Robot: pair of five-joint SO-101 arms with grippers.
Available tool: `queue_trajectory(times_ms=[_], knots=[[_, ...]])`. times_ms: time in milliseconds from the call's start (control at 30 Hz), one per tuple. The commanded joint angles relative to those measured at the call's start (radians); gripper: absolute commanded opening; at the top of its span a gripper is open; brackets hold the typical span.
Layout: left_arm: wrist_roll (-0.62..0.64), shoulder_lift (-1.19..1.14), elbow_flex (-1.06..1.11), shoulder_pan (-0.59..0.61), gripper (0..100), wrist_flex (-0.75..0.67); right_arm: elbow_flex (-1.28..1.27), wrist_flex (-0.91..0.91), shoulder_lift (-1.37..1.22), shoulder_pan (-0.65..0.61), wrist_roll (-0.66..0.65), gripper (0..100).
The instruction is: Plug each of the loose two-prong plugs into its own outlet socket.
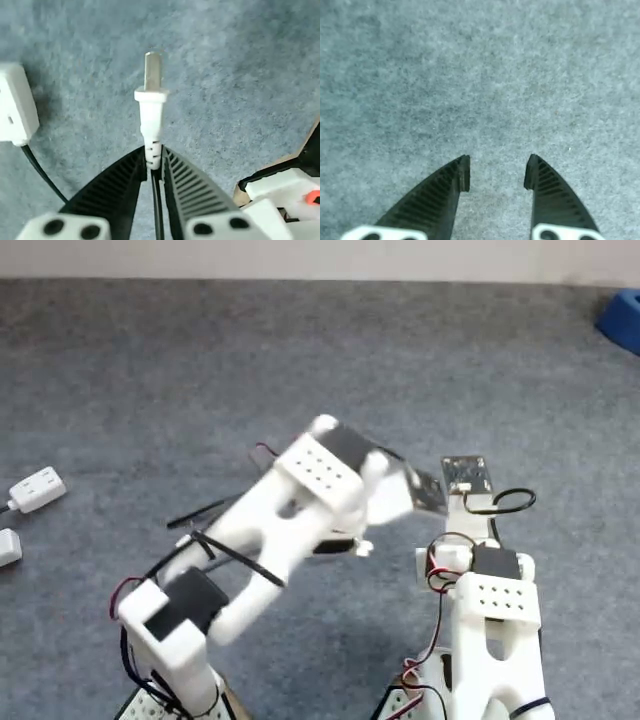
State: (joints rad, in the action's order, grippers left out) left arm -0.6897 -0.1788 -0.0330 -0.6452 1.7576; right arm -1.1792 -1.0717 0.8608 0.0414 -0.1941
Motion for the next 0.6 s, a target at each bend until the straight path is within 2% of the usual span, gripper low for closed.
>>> queue_trajectory(times_ms=[0,233,467,567], knots=[[-0.018,-0.002,-0.016,-0.051,0,-0.057,0.007,-0.010,0.013,-0.005,-0.011,18.9],[-0.018,-0.104,-0.094,-0.140,0,-0.169,0.007,-0.010,0.013,-0.005,-0.011,18.9],[-0.012,-0.188,-0.154,-0.232,1,-0.183,0.007,-0.010,0.013,-0.005,-0.011,18.9],[0.064,-0.203,-0.180,-0.236,9,-0.175,0.007,-0.010,0.013,-0.005,-0.011,18.9]])
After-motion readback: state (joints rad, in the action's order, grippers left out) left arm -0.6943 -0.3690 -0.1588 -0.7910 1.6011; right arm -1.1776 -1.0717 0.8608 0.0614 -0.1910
